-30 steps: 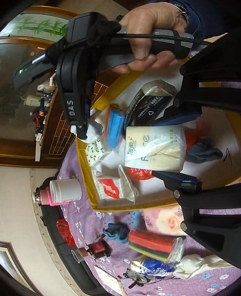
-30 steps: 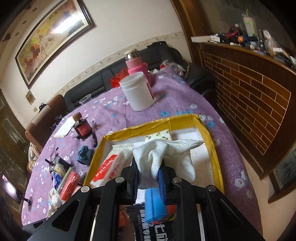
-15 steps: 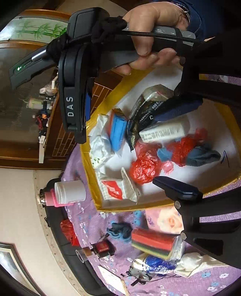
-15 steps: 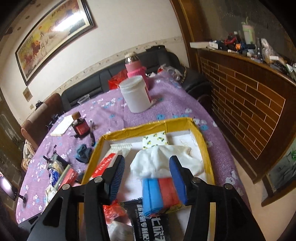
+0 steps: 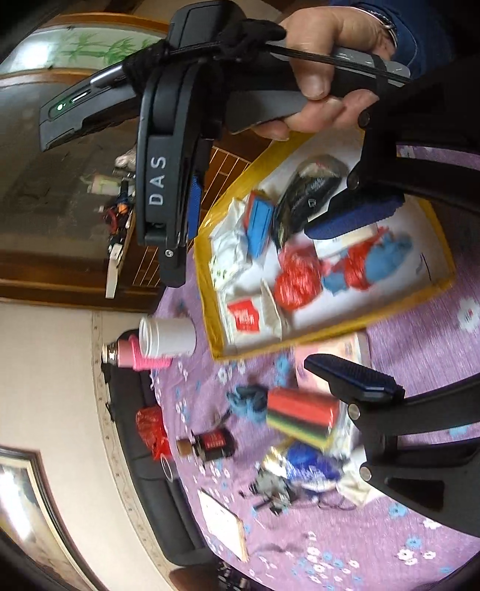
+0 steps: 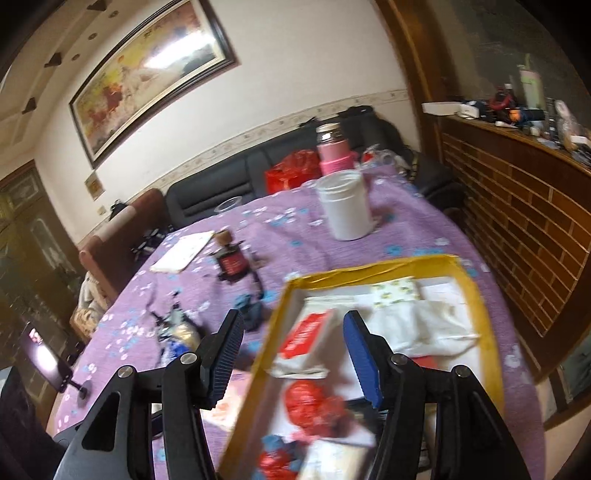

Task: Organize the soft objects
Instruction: 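Move both grippers back over the remaining items on the tablecloth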

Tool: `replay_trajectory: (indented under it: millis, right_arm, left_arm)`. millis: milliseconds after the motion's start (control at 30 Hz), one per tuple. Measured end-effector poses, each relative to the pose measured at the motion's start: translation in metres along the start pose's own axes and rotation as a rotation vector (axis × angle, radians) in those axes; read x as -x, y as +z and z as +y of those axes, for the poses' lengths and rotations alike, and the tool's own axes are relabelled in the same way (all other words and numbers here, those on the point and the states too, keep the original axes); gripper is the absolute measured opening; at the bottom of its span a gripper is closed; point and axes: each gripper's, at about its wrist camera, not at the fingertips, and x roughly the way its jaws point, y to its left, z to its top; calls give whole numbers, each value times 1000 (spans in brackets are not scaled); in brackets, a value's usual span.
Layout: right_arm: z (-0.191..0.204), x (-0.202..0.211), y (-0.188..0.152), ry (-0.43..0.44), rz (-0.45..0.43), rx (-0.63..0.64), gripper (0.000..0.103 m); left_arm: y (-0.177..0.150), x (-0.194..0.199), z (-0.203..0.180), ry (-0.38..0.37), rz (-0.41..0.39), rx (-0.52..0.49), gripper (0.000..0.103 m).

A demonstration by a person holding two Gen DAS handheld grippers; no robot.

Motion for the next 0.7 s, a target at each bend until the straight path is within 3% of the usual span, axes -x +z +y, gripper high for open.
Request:
replay_trajectory:
  millis: [267, 500, 700]
  right_arm:
    - [46, -26, -3, 56, 58, 50, 61]
    - [87, -88, -7, 104, 219, 78, 61]
    - [101, -144, -12, 65, 342, 112, 60]
  left_arm:
    - [-16, 20, 59, 57, -16, 102, 64]
    - [-50, 33, 137, 146, -6, 237, 64]
    - [-75, 33, 200, 186, 21, 400, 64]
